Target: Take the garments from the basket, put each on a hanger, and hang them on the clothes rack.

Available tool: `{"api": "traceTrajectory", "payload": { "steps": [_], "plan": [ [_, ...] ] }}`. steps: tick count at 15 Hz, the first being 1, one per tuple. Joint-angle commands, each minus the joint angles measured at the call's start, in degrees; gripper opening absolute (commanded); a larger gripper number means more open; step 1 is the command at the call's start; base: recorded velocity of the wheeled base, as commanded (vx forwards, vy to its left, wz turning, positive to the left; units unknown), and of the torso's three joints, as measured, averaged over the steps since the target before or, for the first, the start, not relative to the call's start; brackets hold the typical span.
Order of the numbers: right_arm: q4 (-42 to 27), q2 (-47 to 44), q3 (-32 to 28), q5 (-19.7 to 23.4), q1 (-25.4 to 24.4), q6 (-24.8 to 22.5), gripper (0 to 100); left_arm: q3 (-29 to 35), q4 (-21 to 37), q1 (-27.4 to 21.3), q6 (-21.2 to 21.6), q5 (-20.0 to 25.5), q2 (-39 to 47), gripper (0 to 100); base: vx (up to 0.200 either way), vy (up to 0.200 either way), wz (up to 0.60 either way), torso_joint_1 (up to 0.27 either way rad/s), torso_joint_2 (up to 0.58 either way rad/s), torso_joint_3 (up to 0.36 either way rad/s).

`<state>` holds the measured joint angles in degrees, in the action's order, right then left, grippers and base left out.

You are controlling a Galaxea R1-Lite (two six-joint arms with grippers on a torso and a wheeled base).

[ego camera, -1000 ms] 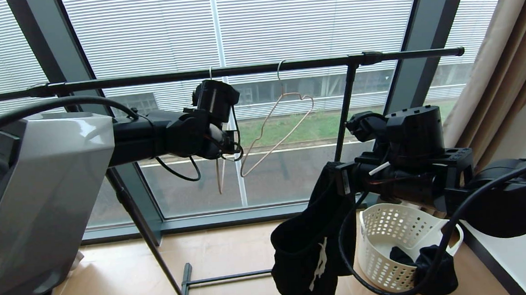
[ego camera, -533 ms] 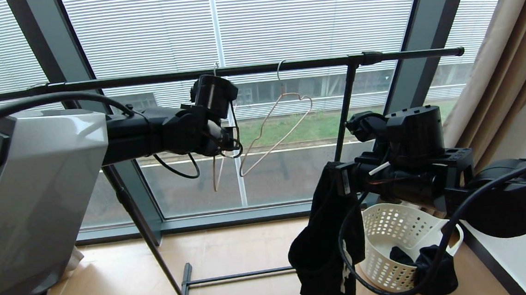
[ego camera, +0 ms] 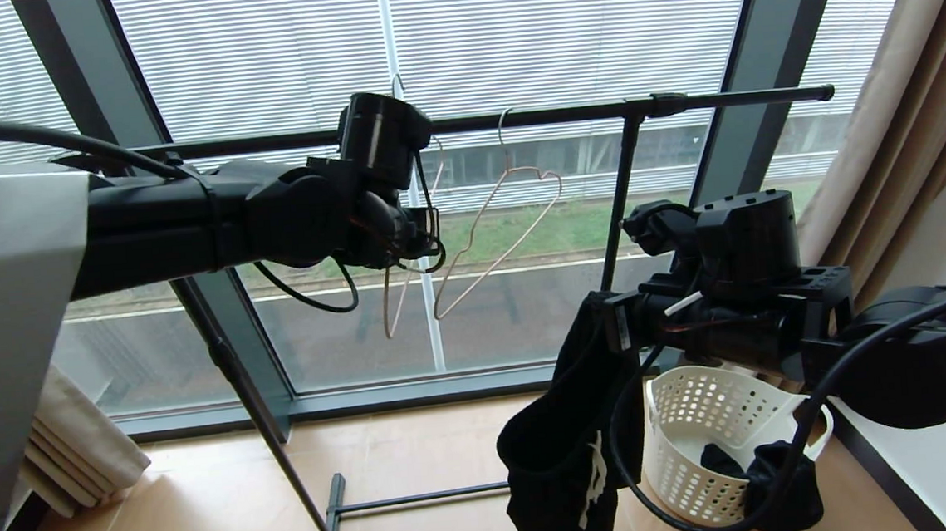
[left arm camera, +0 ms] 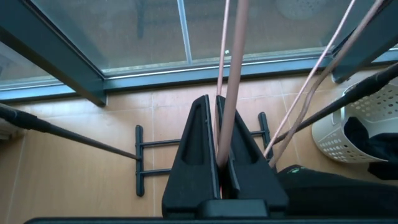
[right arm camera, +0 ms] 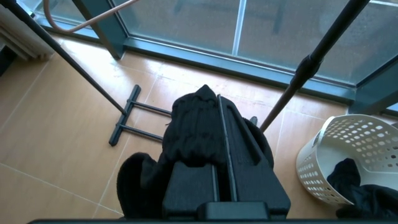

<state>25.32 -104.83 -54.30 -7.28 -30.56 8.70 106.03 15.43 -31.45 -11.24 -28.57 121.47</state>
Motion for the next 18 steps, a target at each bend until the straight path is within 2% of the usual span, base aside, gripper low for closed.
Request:
{"api": "traceTrajectory", "payload": {
  "steps": [1,3,4,5,7,8,10,12,14,15,16,18],
  "plan": [
    [-0.01,0.15,-0.02,-0.02,-0.02,0.0,0,-6.98,-0.14,-1.6,-0.01,-0.6,-7.3,0,0.0,0.0,0.0,0.0,0.0,0.0],
    [0.08,0.68,-0.2,-1.16,0.85,-0.18,0,-15.51,-0.32,-2.83,0.52,-0.69,-13.63,0,0.0,0.0,0.0,0.0,0.0,0.0],
    [0.08,0.68,-0.2,-1.16,0.85,-0.18,0,-15.51,-0.32,-2.83,0.52,-0.69,-13.63,0,0.0,0.0,0.0,0.0,0.0,0.0],
    [-0.01,1.38,-0.28,-1.16,1.56,-0.27,0,-22.63,-0.4,-3.0,0.52,-0.69,-18.99,0,0.0,0.0,0.0,0.0,0.0,0.0],
    [-0.01,1.64,-0.2,-1.25,1.56,-0.35,0,-29.57,-1.02,-3.0,0.52,-0.6,-23.73,0,0.0,0.0,0.0,0.0,0.0,0.0],
    [-0.1,1.91,-0.02,-1.42,1.56,-0.71,0,-35.37,-3.39,-3.0,0.52,-0.6,-26.63,0,0.0,0.0,0.0,0.0,0.0,0.0],
    [-0.18,2.26,0.16,-1.77,1.47,-1.41,0,-46.71,-10.78,-3.0,0.96,-0.52,-30.59,0,0.0,0.0,0.0,0.0,0.0,0.0],
    [-0.18,2.61,0.16,-3.01,1.21,-1.5,0,-58.05,-19.92,-3.09,3.33,-0.17,-34.89,0,0.0,0.0,0.0,0.0,0.0,0.0],
    [-0.45,3.58,0.51,-3.62,0.85,-1.5,0,-69.47,-31.87,-3.09,5.53,0.89,-37.71,0,0.0,0.0,0.0,0.0,0.0,0.0],
    [-0.45,3.84,0.68,-3.71,0.68,-1.58,0,-72.28,-35.38,-3.09,5.88,0.98,-38.32,0,0.0,0.0,0.0,0.0,0.0,0.0],
    [-0.53,4.46,0.77,-3.88,0.59,-1.94,0,-77.12,-41.89,-3.09,6.49,1.06,-39.47,0,0.0,0.0,0.0,0.0,0.0,0.0],
    [-0.45,4.54,1.65,-4.68,0.59,-2.82,0,-80.63,-47.43,-3.18,6.67,1.59,-41.14,0,0.0,0.0,0.0,0.0,0.0,0.0]
  ]
}}
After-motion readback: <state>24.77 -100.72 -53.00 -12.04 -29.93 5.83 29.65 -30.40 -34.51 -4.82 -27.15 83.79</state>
